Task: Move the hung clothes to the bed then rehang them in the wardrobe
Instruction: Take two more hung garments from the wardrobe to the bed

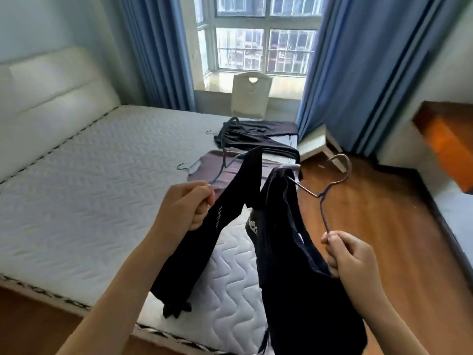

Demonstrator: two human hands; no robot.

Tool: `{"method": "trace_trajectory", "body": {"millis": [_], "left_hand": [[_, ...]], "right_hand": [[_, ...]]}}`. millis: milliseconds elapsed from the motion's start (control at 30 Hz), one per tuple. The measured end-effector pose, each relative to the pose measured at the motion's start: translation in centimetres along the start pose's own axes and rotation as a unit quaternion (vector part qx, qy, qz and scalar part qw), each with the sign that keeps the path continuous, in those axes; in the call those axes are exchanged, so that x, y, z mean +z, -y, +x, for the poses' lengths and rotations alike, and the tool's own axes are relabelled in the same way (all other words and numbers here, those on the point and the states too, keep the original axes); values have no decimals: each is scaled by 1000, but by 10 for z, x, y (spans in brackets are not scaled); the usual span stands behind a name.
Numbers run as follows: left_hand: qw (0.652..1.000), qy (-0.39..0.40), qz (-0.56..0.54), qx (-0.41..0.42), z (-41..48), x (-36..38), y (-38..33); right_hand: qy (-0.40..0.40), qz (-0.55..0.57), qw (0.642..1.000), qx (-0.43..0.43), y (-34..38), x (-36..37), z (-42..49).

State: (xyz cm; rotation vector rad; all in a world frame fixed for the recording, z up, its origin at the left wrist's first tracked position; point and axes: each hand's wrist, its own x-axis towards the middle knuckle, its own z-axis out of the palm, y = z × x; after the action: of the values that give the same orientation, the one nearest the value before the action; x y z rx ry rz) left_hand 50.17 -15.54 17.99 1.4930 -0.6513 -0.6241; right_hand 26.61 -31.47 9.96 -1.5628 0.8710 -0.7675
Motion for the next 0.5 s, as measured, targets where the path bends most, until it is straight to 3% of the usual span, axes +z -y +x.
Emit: {"method": "trace_trajectory", "body": {"millis": [333, 500], "left_hand": [[992, 93, -88, 15, 64, 132, 13], [985, 88, -151, 9, 80, 162, 20]], "right_hand": [[-167, -55, 984, -3, -22, -92, 8], [-212, -93, 973, -15, -30, -103, 20]]}}
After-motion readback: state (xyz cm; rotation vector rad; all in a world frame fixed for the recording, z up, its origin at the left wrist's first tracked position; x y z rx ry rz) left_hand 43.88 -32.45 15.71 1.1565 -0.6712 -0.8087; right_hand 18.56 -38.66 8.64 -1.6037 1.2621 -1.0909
